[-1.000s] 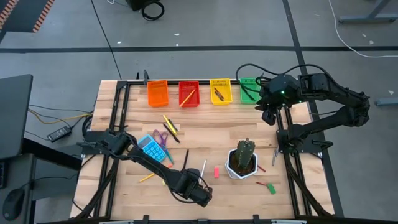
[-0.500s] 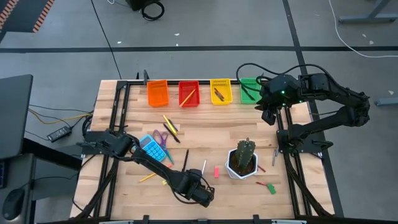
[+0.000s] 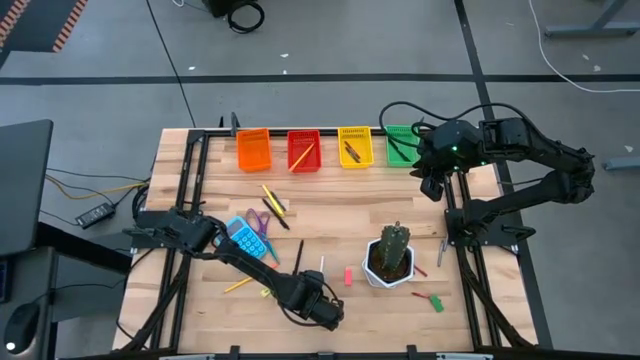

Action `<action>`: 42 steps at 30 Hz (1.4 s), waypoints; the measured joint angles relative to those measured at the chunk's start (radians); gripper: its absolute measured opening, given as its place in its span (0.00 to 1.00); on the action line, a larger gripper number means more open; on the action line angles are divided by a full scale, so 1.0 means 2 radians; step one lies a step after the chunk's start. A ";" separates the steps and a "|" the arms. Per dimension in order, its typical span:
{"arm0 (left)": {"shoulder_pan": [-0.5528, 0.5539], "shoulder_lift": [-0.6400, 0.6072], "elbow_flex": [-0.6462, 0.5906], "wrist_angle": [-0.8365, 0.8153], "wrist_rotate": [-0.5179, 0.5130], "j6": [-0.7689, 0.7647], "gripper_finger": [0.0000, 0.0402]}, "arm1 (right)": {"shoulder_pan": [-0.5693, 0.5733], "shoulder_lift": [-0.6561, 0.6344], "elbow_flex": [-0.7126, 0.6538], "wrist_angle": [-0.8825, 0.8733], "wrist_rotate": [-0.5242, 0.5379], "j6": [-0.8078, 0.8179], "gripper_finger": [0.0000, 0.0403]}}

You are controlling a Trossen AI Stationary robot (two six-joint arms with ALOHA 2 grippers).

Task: Sort crayons/erasers/pens/pencils in bins
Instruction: Put the white pencil into the red bin

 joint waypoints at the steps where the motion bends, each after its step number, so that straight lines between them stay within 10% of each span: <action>1: 0.001 0.000 0.000 -0.001 0.001 0.000 0.26 | 0.000 0.000 0.000 0.000 0.000 0.000 0.27; 20: 0.012 0.021 0.002 0.002 0.031 -0.041 0.25 | 0.000 0.000 0.000 0.000 0.000 -0.002 0.27; 31: 0.029 0.015 0.000 0.003 0.047 -0.041 0.06 | 0.000 0.000 0.000 0.001 0.000 -0.006 0.27; 42: 0.042 0.000 -0.002 0.003 0.032 -0.006 0.15 | 0.000 0.000 0.000 0.001 0.000 -0.012 0.27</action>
